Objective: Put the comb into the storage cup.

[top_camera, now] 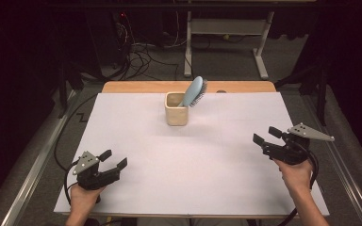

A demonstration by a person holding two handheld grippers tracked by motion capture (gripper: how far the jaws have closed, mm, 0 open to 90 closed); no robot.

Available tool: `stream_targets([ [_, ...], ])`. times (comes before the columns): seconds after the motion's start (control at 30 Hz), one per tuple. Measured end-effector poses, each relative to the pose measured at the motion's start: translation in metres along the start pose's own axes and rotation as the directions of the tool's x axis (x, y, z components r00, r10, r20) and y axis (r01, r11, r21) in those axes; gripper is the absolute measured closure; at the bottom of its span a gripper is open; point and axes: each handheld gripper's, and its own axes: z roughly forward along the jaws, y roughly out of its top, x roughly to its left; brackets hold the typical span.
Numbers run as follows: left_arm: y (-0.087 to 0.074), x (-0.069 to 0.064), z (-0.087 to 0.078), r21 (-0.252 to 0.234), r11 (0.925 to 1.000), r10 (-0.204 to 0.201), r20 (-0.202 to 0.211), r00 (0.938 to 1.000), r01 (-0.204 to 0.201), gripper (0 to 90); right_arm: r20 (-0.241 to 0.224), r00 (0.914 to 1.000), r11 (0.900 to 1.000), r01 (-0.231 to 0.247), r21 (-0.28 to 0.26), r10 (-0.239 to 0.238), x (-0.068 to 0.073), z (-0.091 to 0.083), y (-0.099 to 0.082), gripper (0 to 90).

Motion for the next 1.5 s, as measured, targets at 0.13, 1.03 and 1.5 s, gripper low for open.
stream_targets([
  [0.13,0.0,0.0,0.0,-0.001,1.0,-0.003,0.0,1.0,0.003,27.5,0.001,1.0,1.0,0.0,-0.006,0.0,-0.001,-0.003,-0.001,27.9],
  [1.03,0.001,-0.001,0.001,0.006,1.0,0.001,0.009,1.0,-0.001,28.0,0.021,0.9997,0.9995,-0.007,-0.032,0.008,-0.006,-0.023,-0.012,27.8],
  [1.5,0.001,0.0,-0.001,-0.002,1.0,-0.004,0.003,1.0,0.004,28.0,0.031,0.9991,0.9986,-0.029,-0.045,0.03,-0.009,-0.034,-0.023,27.8],
])
